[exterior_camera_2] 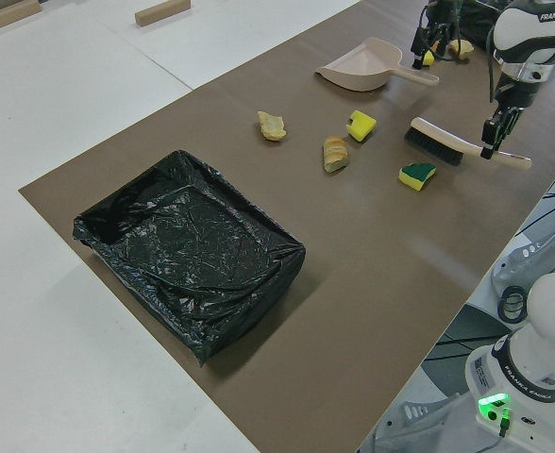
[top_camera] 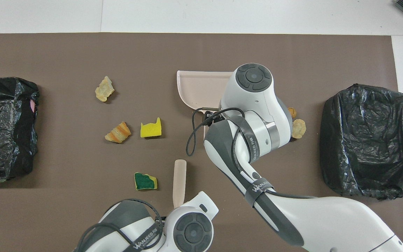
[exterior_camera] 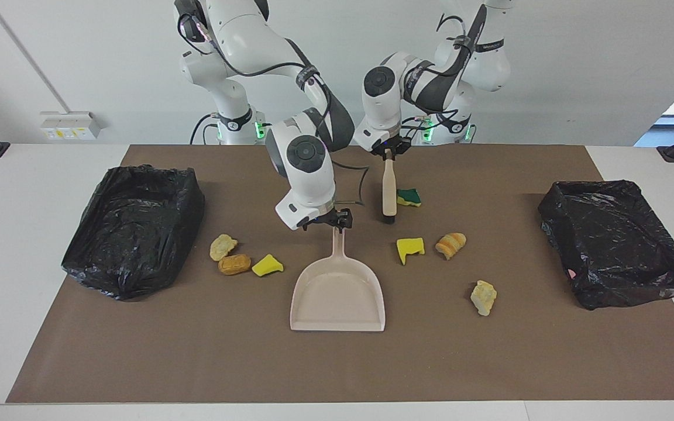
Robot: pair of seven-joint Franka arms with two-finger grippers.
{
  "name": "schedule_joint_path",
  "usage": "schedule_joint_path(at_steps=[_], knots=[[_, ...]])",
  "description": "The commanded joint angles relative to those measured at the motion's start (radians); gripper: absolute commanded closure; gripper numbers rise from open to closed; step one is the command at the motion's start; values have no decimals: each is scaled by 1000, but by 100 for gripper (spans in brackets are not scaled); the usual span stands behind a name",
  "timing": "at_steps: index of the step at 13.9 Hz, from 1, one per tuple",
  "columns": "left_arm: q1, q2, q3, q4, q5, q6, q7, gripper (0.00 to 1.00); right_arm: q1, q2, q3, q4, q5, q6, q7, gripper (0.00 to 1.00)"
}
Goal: Sweep and dump trash in bin
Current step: 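Lift the brush with the left gripper while the right gripper positions the dustpan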
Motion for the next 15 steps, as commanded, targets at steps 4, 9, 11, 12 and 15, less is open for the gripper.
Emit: schedule_joint_path(at_steps=[4,9,11,12,15], knots=[[253,13,-11,-9,11,55,288,100,16,20,15,-4,20,45,-30,8],[405,-22,-7,94,10,7,493,100,26,19,17,-31,2,80,-30,100],[428,-24,-5,156,10,-42,491,100,42,18,18,-6,2,93,-34,100],[442,-18,-4,167,10,-47,483,100,33,17,17,-1,3,93,-55,100],[503,-33,-2,137,17,-52,402,100,7,-52,11,-20,-1,65,-346,100]])
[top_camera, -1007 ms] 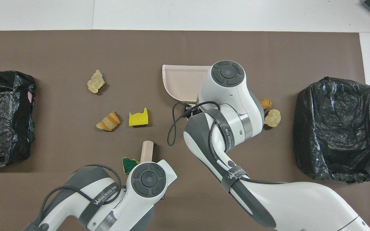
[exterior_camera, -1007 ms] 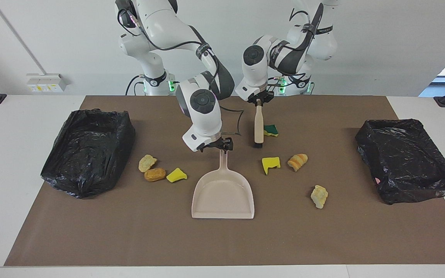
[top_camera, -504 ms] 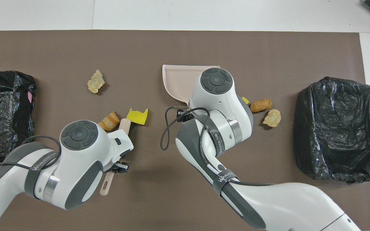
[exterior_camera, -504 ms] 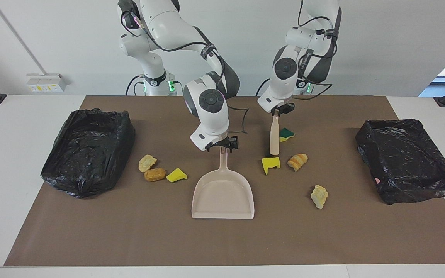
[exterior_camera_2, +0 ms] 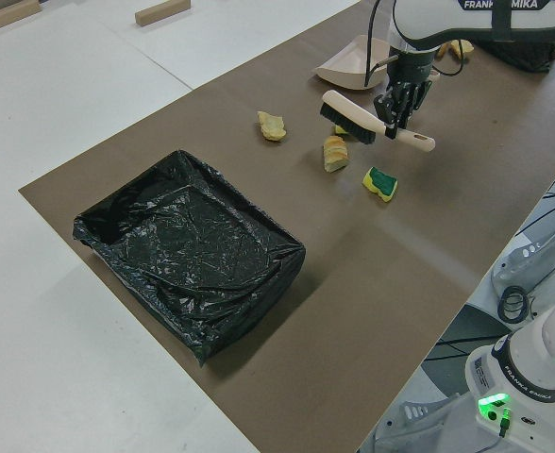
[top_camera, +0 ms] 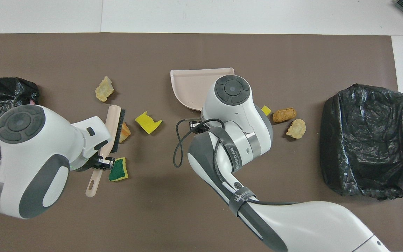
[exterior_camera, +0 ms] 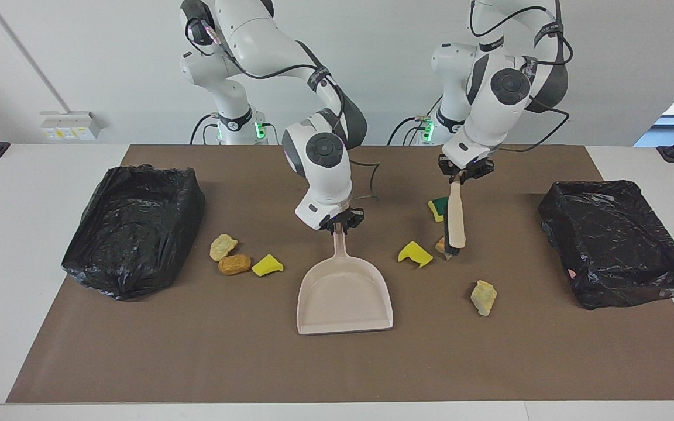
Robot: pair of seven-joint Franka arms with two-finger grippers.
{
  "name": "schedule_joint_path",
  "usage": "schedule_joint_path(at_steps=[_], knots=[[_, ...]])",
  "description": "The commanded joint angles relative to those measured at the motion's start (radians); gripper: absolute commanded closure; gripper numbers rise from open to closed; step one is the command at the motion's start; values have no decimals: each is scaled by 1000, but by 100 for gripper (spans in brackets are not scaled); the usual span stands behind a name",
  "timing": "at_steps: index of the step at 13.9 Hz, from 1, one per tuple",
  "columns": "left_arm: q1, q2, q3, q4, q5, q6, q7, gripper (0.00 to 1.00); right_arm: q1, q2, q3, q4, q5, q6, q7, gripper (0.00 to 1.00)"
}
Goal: Sweep and dump trash in bin
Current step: 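Lift the brush with the left gripper while the right gripper positions the dustpan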
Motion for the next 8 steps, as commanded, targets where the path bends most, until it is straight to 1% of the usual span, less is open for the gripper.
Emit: schedule_joint_path(at_steps=[1,2,4,6,7,8], knots=[[51,-31,-11,-38,60,-20,-79,100,-48,-99,5,-42,-2,-43,-192,100],[51,-67,-11,-86,106,-21,-116,100,-62,-131,5,-49,-3,-97,-278,100],[60,-126,-11,-173,123,-1,-178,100,-79,-184,1,-62,-40,-218,-442,100],[57,-149,-12,-225,123,34,-314,100,-74,-239,5,-128,-116,-239,-568,100],[48,-144,-14,-254,123,72,-387,100,-73,-257,6,-165,-135,-232,-667,100],[41,-138,-19,-299,123,124,-444,100,-83,-279,6,-214,-138,-222,-827,100]])
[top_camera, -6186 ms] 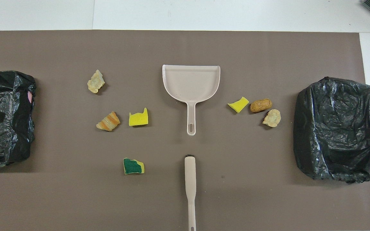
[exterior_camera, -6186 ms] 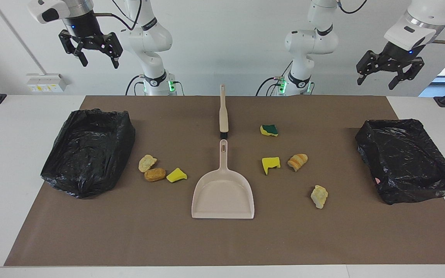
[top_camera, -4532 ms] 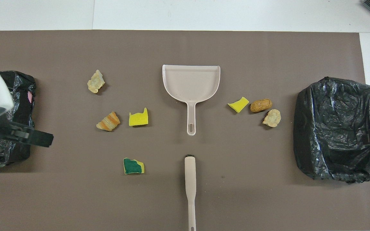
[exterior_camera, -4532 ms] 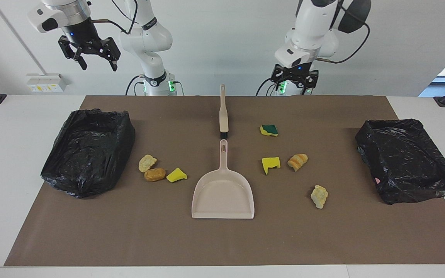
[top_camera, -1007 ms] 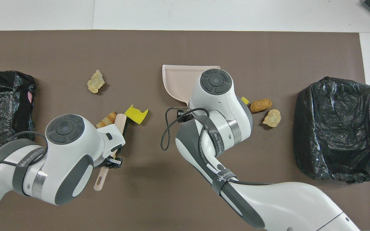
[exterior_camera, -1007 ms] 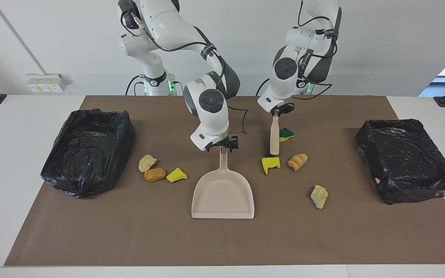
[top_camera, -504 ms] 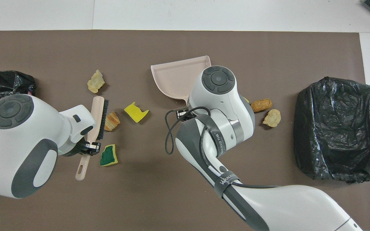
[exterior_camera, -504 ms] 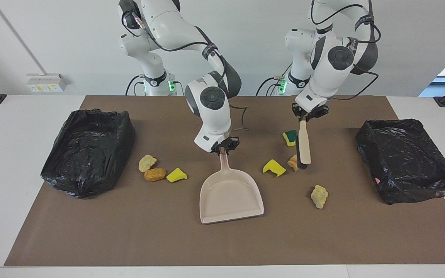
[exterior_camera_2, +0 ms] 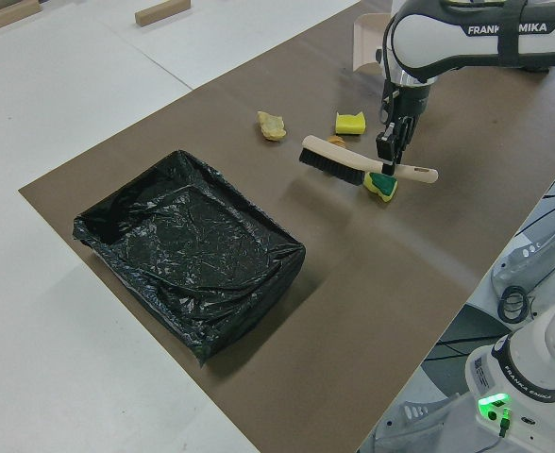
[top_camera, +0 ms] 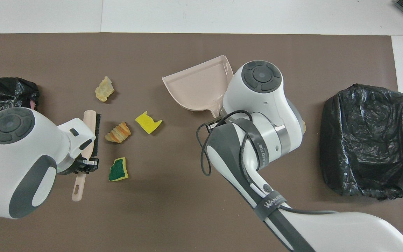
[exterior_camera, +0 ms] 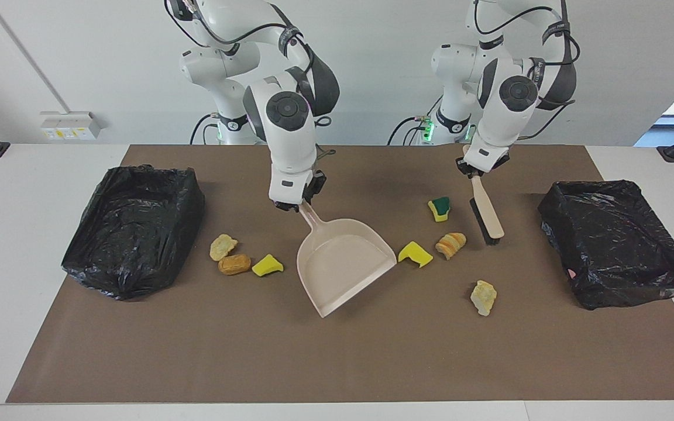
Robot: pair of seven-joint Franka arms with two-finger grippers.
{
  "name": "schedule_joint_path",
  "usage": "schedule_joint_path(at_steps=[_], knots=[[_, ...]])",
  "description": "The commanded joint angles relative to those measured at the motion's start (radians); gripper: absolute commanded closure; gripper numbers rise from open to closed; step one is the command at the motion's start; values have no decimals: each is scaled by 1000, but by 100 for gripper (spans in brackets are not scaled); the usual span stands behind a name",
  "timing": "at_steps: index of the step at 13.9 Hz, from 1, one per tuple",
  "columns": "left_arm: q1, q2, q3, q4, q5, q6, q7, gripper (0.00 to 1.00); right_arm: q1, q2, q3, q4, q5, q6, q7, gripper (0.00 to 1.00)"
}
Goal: Sweep and dump trash in bin
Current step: 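Lift the brush with the left gripper while the right gripper positions the dustpan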
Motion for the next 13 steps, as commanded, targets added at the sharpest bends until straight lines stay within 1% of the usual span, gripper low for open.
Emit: schedule_joint_path(at_steps=[1,2,3,5,6,8,11,13], knots=[[-12,-38,-13,-145,23,150,-165,100,-25,-87,8,-179,-26,81,-327,100],[-14,-35,-13,-165,23,182,-196,100,-28,-106,10,-225,-26,136,-350,100],[-14,-30,-13,-170,23,190,-226,100,-28,-112,8,-244,-27,164,-373,100],[-41,-6,-14,-167,23,219,-262,100,-19,-114,8,-250,-29,152,-459,100],[-61,30,-14,-150,21,263,-250,100,-17,-121,10,-259,-42,137,-474,100],[-75,115,-17,-64,9,275,-219,100,-1,-137,10,-279,-56,128,-471,100],[-82,180,-19,-1,-35,275,-33,100,44,-131,10,-297,-58,125,-409,100],[-85,188,-19,11,-74,267,129,100,43,-134,10,-316,-56,112,-393,100]])
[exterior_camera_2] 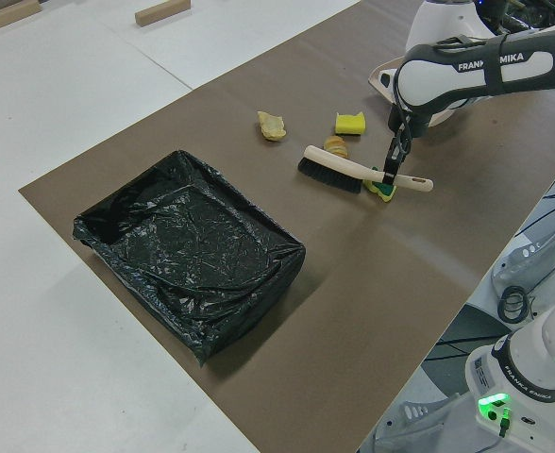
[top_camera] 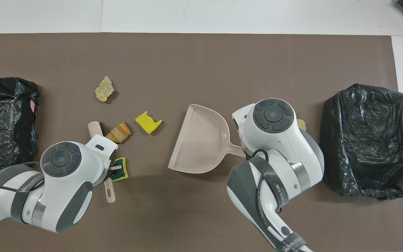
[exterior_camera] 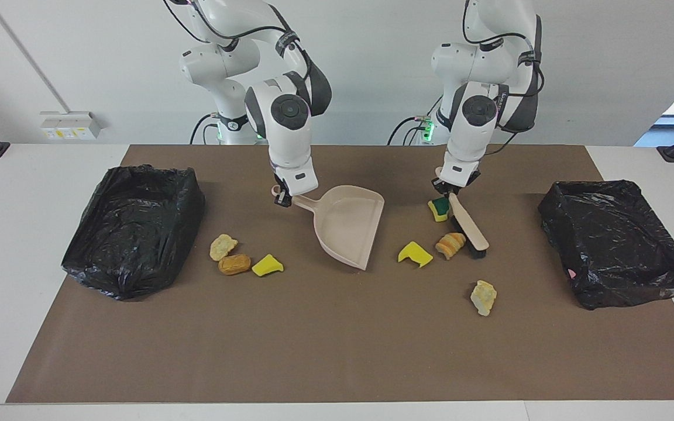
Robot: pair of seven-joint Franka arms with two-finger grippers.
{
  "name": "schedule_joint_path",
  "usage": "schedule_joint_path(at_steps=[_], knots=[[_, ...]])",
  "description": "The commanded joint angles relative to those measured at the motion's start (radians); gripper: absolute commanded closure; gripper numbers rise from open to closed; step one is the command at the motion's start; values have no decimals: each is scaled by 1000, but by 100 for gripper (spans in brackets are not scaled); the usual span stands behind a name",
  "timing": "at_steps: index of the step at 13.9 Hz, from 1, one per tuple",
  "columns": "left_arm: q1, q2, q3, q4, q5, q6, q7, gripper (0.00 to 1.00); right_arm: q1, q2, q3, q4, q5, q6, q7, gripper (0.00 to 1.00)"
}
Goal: Sweep and dump trash in bin
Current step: 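Lift the brush with the left gripper while the right gripper positions the dustpan, then sweep the crusts and sponge into the dustpan with the left gripper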
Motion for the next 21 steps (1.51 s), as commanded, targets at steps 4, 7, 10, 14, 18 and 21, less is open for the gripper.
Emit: schedule_joint_path(at_steps=[4,7,10,14,18,21], knots=[[-65,59,8,85,-95,-36,235,100,0,-4,3,-66,-15,0,66,100],[-90,61,8,87,-162,-15,249,100,15,-4,3,-66,-13,1,109,100],[-151,52,8,81,-178,-7,347,100,15,-4,3,-66,-13,-2,109,100],[-233,41,5,79,-178,-25,415,100,14,-4,3,-66,-13,-8,109,100],[-299,-61,4,85,-178,-206,424,100,14,-4,3,-63,-13,-6,112,100],[-302,-176,2,81,-182,-404,432,100,14,-3,3,-63,-13,-2,111,100]])
